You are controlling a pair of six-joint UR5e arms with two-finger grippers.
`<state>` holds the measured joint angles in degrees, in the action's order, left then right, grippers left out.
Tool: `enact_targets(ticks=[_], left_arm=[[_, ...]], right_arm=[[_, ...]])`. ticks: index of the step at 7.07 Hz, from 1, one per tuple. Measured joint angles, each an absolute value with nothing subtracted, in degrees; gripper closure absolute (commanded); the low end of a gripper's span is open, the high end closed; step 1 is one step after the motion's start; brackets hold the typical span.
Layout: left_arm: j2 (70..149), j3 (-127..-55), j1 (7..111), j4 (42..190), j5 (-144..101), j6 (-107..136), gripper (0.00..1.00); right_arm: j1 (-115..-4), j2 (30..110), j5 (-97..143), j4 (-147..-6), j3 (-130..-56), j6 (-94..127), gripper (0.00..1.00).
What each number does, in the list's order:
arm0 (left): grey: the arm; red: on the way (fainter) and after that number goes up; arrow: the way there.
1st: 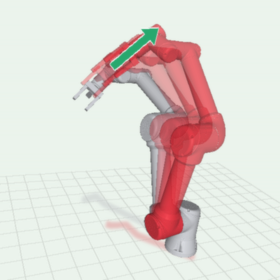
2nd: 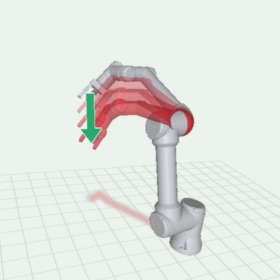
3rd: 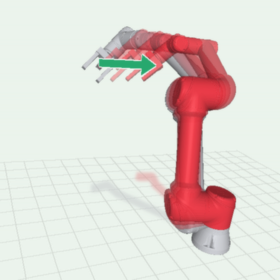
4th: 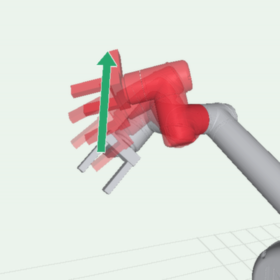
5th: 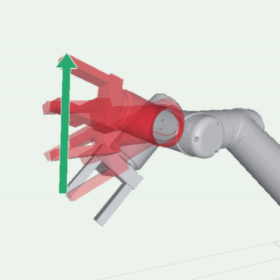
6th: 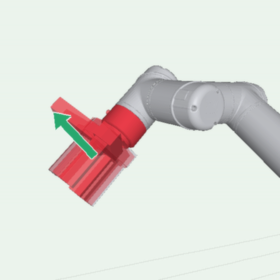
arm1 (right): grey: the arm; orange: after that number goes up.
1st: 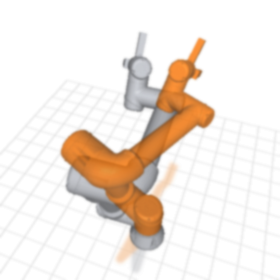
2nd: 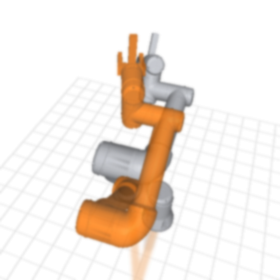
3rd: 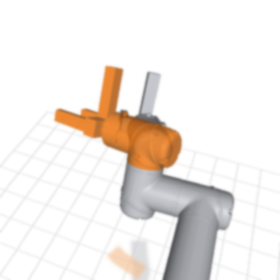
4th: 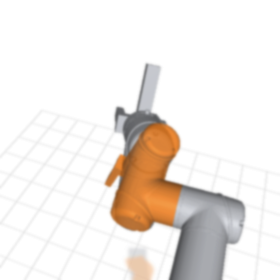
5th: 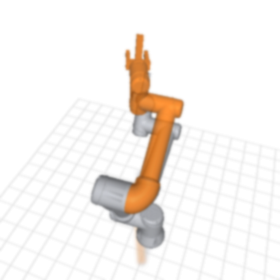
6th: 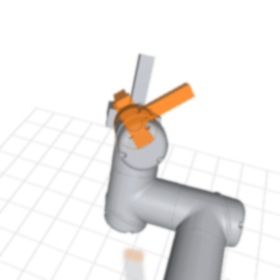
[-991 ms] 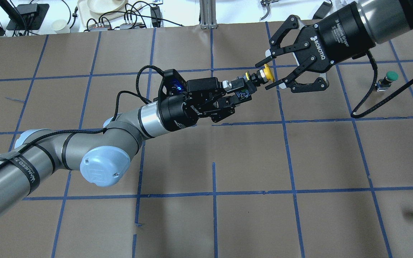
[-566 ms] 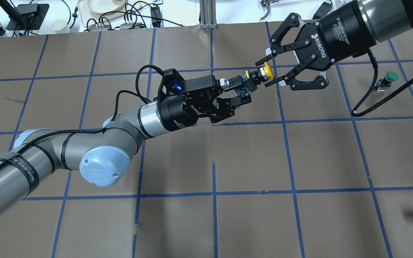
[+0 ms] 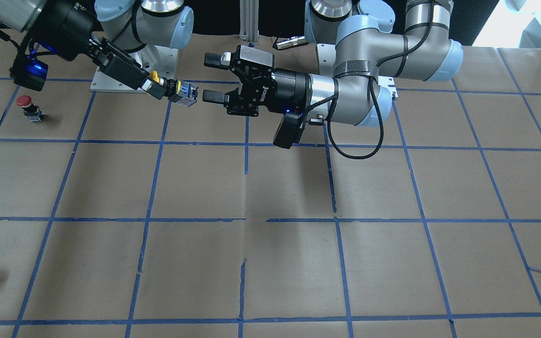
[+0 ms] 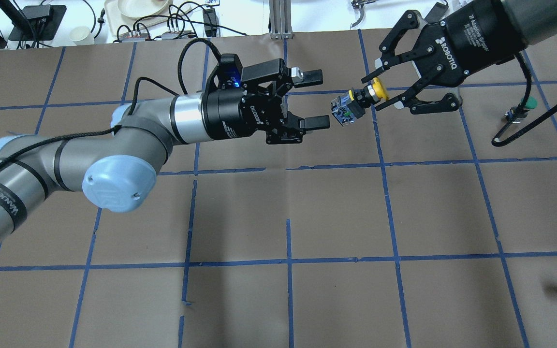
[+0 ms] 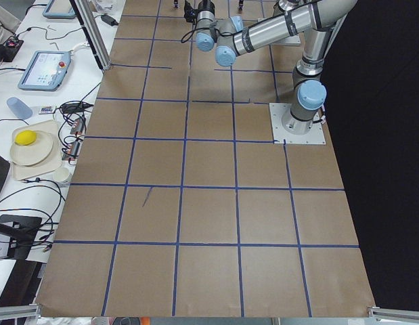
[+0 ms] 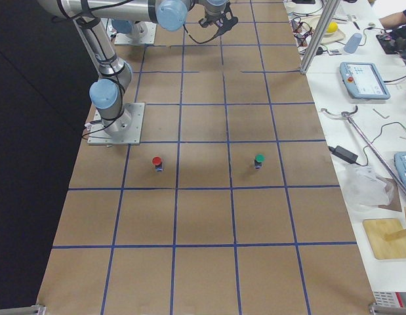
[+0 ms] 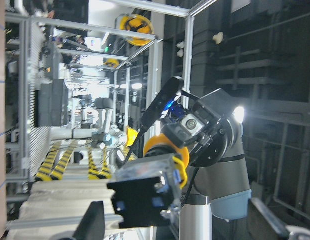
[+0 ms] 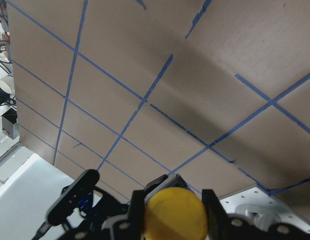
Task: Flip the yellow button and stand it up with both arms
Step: 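Open the left gripper and withdraw it while the right gripper carries the button away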
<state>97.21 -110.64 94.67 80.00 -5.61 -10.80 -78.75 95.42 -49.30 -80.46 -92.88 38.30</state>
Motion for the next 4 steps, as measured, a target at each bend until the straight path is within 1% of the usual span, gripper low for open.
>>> enact_targets(ticks=[2, 4], left_arm=[[96.7, -102.9, 92.7, 76.6, 11.9, 1.8, 0.0], [96.3, -96.7, 93.0, 76.4, 29.2, 6.9, 0.0]], right_arm=[[-76.1, 95.3, -58.2, -80.4, -92.8, 25.3, 0.79], [-73.1, 95.6, -66.7, -80.6, -93.1, 4.6, 0.79]])
